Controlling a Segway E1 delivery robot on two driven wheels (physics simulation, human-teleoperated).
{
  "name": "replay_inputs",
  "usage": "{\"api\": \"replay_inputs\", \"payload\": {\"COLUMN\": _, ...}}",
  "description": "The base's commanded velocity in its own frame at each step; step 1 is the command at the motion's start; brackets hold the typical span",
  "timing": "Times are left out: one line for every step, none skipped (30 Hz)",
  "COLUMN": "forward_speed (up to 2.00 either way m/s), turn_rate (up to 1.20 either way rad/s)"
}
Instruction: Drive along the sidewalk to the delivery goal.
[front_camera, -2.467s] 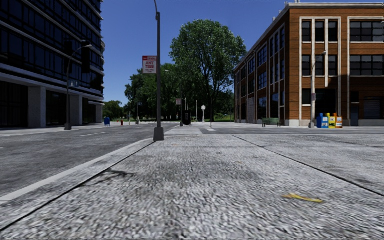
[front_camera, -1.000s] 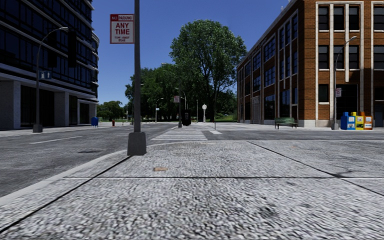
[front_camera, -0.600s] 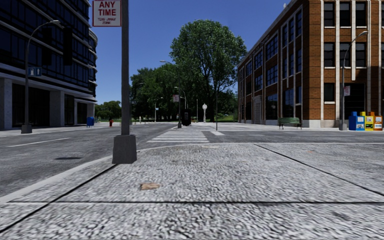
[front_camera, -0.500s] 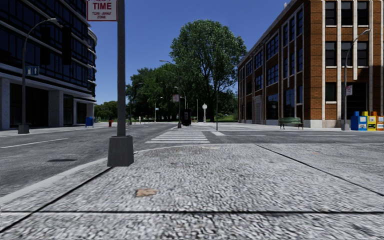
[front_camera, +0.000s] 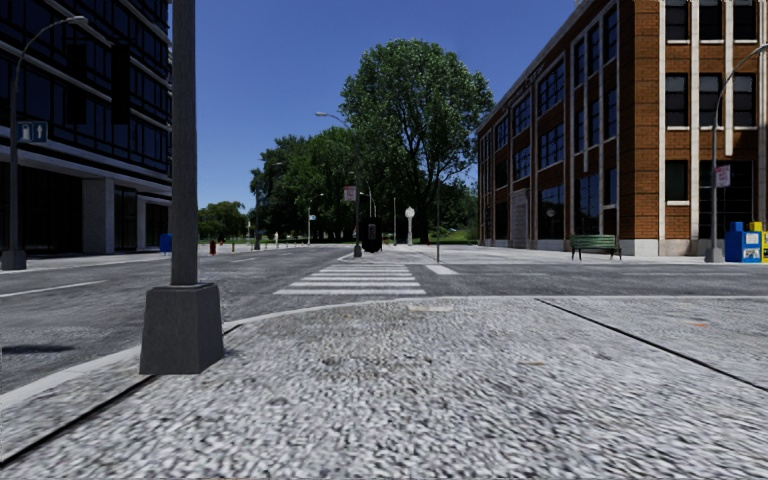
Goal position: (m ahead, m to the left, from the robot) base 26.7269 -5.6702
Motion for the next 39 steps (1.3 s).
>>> {"api": "replay_inputs", "payload": {"forward_speed": 2.0, "turn_rate": 0.0}}
{"api": "replay_inputs", "payload": {"forward_speed": 2.0, "turn_rate": 0.0}}
{"api": "replay_inputs", "payload": {"forward_speed": 2.0, "turn_rate": 0.0}}
{"api": "replay_inputs", "payload": {"forward_speed": 2.0, "turn_rate": 0.0}}
{"api": "replay_inputs", "payload": {"forward_speed": 2.0, "turn_rate": 0.0}}
{"api": "replay_inputs", "payload": {"forward_speed": 2.0, "turn_rate": 0.0}}
{"api": "replay_inputs", "payload": {"forward_speed": 2.0, "turn_rate": 0.0}}
{"api": "replay_inputs", "payload": {"forward_speed": 2.0, "turn_rate": 0.0}}
{"api": "replay_inputs", "payload": {"forward_speed": 2.0, "turn_rate": 0.0}}
{"api": "replay_inputs", "payload": {"forward_speed": 2.0, "turn_rate": 0.0}}
{"api": "replay_inputs", "payload": {"forward_speed": 2.0, "turn_rate": 0.0}}
{"api": "replay_inputs", "payload": {"forward_speed": 2.0, "turn_rate": 0.0}}
{"api": "replay_inputs", "payload": {"forward_speed": 2.0, "turn_rate": 0.0}}
{"api": "replay_inputs", "payload": {"forward_speed": 2.0, "turn_rate": 0.0}}
{"api": "replay_inputs", "payload": {"forward_speed": 2.0, "turn_rate": 0.0}}
{"api": "replay_inputs", "payload": {"forward_speed": 2.0, "turn_rate": 0.0}}
{"api": "replay_inputs", "payload": {"forward_speed": 2.0, "turn_rate": 0.0}}
{"api": "replay_inputs", "payload": {"forward_speed": 2.0, "turn_rate": 0.0}}
{"api": "replay_inputs", "payload": {"forward_speed": 2.0, "turn_rate": 0.0}}
{"api": "replay_inputs", "payload": {"forward_speed": 2.0, "turn_rate": 0.0}}
{"api": "replay_inputs", "payload": {"forward_speed": 2.0, "turn_rate": 0.0}}
{"api": "replay_inputs", "payload": {"forward_speed": 2.0, "turn_rate": 0.0}}
{"api": "replay_inputs", "payload": {"forward_speed": 2.0, "turn_rate": 0.0}}
{"api": "replay_inputs", "payload": {"forward_speed": 2.0, "turn_rate": 0.0}}
{"api": "replay_inputs", "payload": {"forward_speed": 2.0, "turn_rate": 0.0}}
{"api": "replay_inputs", "payload": {"forward_speed": 2.0, "turn_rate": 0.0}}
{"api": "replay_inputs", "payload": {"forward_speed": 2.0, "turn_rate": 0.0}}
{"api": "replay_inputs", "payload": {"forward_speed": 2.0, "turn_rate": 0.0}}
{"api": "replay_inputs", "payload": {"forward_speed": 2.0, "turn_rate": 0.0}}
{"api": "replay_inputs", "payload": {"forward_speed": 2.0, "turn_rate": 0.0}}
{"api": "replay_inputs", "payload": {"forward_speed": 2.0, "turn_rate": 0.0}}
{"api": "replay_inputs", "payload": {"forward_speed": 2.0, "turn_rate": 0.0}}
{"api": "replay_inputs", "payload": {"forward_speed": 2.0, "turn_rate": 0.0}}
{"api": "replay_inputs", "payload": {"forward_speed": 2.0, "turn_rate": 0.0}}
{"api": "replay_inputs", "payload": {"forward_speed": 2.0, "turn_rate": 0.0}}
{"api": "replay_inputs", "payload": {"forward_speed": 2.0, "turn_rate": 0.0}}
{"api": "replay_inputs", "payload": {"forward_speed": 2.0, "turn_rate": 0.0}}
{"api": "replay_inputs", "payload": {"forward_speed": 2.0, "turn_rate": 0.0}}
{"api": "replay_inputs", "payload": {"forward_speed": 2.0, "turn_rate": 0.0}}
